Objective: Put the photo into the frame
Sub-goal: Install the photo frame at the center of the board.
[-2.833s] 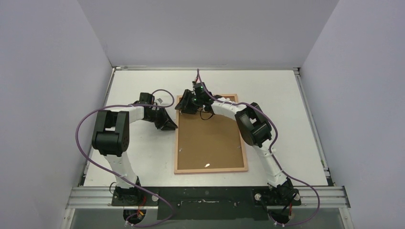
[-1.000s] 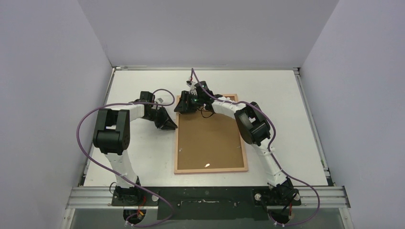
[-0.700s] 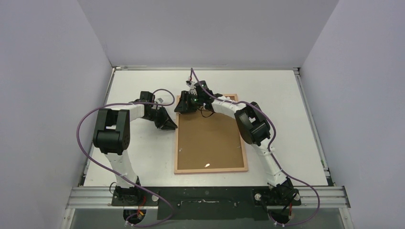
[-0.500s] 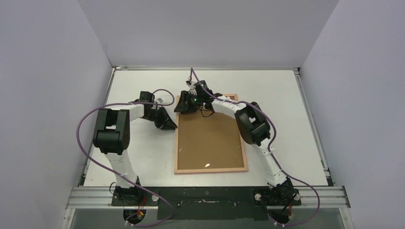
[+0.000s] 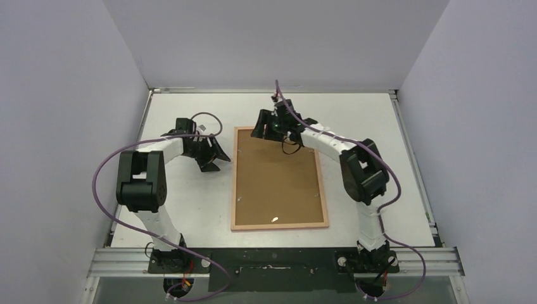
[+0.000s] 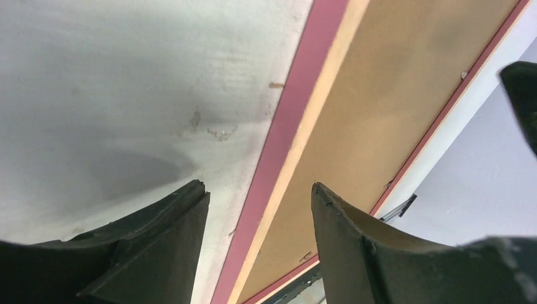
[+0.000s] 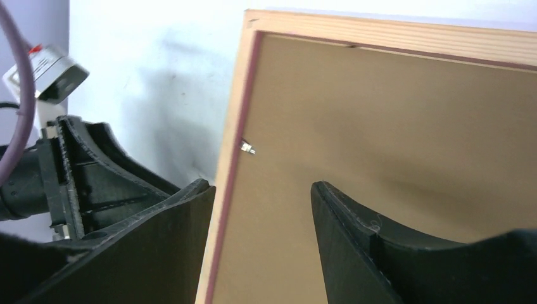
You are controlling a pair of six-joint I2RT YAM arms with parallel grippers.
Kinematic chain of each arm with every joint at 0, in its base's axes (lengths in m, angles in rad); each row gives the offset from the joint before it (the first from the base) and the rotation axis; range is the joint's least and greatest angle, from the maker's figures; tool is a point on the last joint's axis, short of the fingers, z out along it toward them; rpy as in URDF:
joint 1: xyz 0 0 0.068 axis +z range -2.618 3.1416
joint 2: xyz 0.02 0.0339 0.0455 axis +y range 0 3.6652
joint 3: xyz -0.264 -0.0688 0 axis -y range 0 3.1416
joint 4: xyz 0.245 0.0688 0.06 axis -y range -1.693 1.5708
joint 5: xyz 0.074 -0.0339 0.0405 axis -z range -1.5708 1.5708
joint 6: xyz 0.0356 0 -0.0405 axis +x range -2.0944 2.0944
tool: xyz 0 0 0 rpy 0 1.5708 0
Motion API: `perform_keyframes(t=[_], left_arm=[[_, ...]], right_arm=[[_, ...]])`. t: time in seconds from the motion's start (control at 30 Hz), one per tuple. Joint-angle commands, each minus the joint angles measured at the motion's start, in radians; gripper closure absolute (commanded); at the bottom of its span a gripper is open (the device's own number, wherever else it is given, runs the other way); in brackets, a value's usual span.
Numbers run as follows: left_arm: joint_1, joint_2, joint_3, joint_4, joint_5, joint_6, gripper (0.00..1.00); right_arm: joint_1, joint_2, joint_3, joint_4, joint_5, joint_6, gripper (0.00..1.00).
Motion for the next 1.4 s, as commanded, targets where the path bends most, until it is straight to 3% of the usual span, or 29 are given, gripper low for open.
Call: perform_keyframes(t=[0.0, 0.2, 0.4, 0.63, 0.83, 0.93, 1.1, 1.37], left_arm=[[-0.013, -0.123, -0.04, -0.038, -0.036, 0.057, 0.41], [-0.087, -0.245, -0.146, -0.072, -0.068, 0.046, 0.41], [-0.172, -0.369, -0.268, -0.092, -0.169, 0.014, 0.43], [-0.214, -0.494, -0.408, -0.062, -0.166, -0.069, 0.61], [-0.242, -0.497, -0.455, -0.019, -0.109, -0.111, 0.77], [-0.242, -0.496, -0.466, -0.016, -0.108, -0.126, 0.79], [-0.242, -0.518, -0.509, 0.036, -0.099, -0.177, 0.8], [-0.252, -0.671, -0.64, 0.114, -0.2, -0.281, 0.81]], right_arm=[[-0.065, -0.236, -0.122, -0.087, 0.208, -0.019, 0.41], [-0.105, -0.396, -0.229, -0.27, 0.242, -0.146, 0.4], [-0.052, -0.49, -0.353, -0.229, 0.068, -0.182, 0.43], [0.049, -0.399, -0.424, -0.023, -0.143, -0.068, 0.62], [0.115, -0.29, -0.374, 0.047, -0.251, -0.104, 0.62], [0.141, -0.268, -0.388, 0.086, -0.235, -0.056, 0.58], [0.158, -0.269, -0.481, 0.218, -0.142, 0.189, 0.47], [0.324, -0.322, -0.593, 0.227, 0.191, 0.564, 0.44]])
